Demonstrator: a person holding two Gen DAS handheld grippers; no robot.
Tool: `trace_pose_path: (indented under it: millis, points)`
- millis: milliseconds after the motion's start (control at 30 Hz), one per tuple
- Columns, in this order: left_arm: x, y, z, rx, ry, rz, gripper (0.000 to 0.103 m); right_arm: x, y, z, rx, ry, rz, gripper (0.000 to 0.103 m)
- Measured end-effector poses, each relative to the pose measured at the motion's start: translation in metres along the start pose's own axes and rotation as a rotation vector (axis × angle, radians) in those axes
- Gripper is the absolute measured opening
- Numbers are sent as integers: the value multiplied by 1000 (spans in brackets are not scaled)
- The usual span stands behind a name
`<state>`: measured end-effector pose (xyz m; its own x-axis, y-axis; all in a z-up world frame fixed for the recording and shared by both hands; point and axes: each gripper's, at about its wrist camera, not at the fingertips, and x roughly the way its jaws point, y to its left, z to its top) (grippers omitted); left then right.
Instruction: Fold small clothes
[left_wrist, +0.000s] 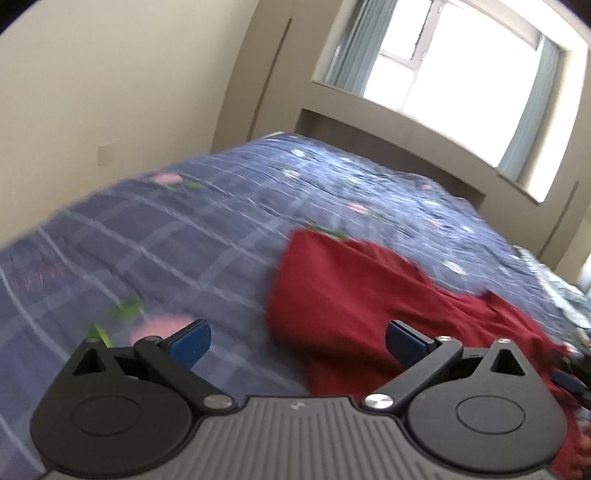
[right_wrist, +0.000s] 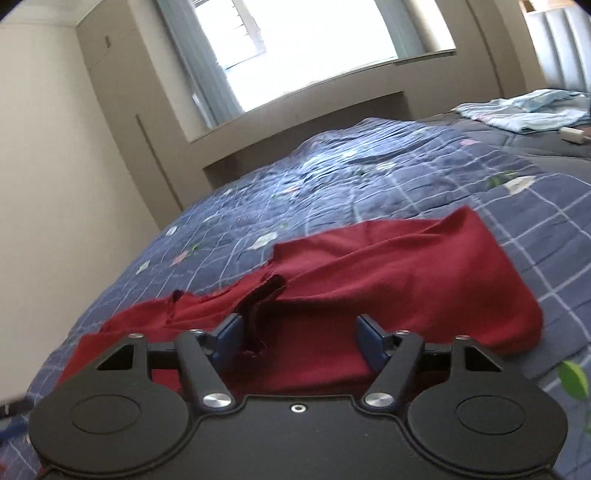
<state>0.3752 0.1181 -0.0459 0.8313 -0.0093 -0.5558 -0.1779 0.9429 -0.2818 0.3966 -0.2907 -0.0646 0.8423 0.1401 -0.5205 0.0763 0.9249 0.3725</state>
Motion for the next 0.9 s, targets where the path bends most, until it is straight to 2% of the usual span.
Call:
trace_pose_path:
  millis: [100, 200, 333, 467, 500, 567, 600, 633, 700, 833, 900]
  points:
    - [28, 12, 25, -31, 26, 1, 103, -1, 2, 0, -4, -5, 37, 72]
    - [66, 24, 46, -98, 103, -11, 103, -5, -1, 1, 28, -25, 87, 78]
    - [94, 35, 55, -192, 148, -39, 102, -15, -7, 3, 92, -56, 156, 87]
    - [105, 30, 55, -150, 150, -57, 102, -18, -5, 4, 93, -32, 185, 89]
    - [106, 27, 54, -131, 150, -62, 101, -13, -3, 4, 79, -10, 171, 85]
    - [106, 20, 54, -111, 150, -75, 94, -2, 4, 5, 37, 40, 108, 61]
    - [106, 16, 55, -100, 153, -86, 89, 2, 7, 4, 21, 55, 94, 35]
    - [104, 12, 56, -90, 156, -103, 86, 6, 10, 4, 7, 70, 81, 14]
    - [101, 5, 56, -78, 157, -128, 80, 6, 13, 4, -18, 59, 59, 9]
    - [93, -7, 58, -41, 125, -121, 84, -19, 16, 9, -108, -114, -3, 8]
    - [93, -11, 58, -12, 117, -92, 86, -19, 13, 9, -116, -120, -48, 8]
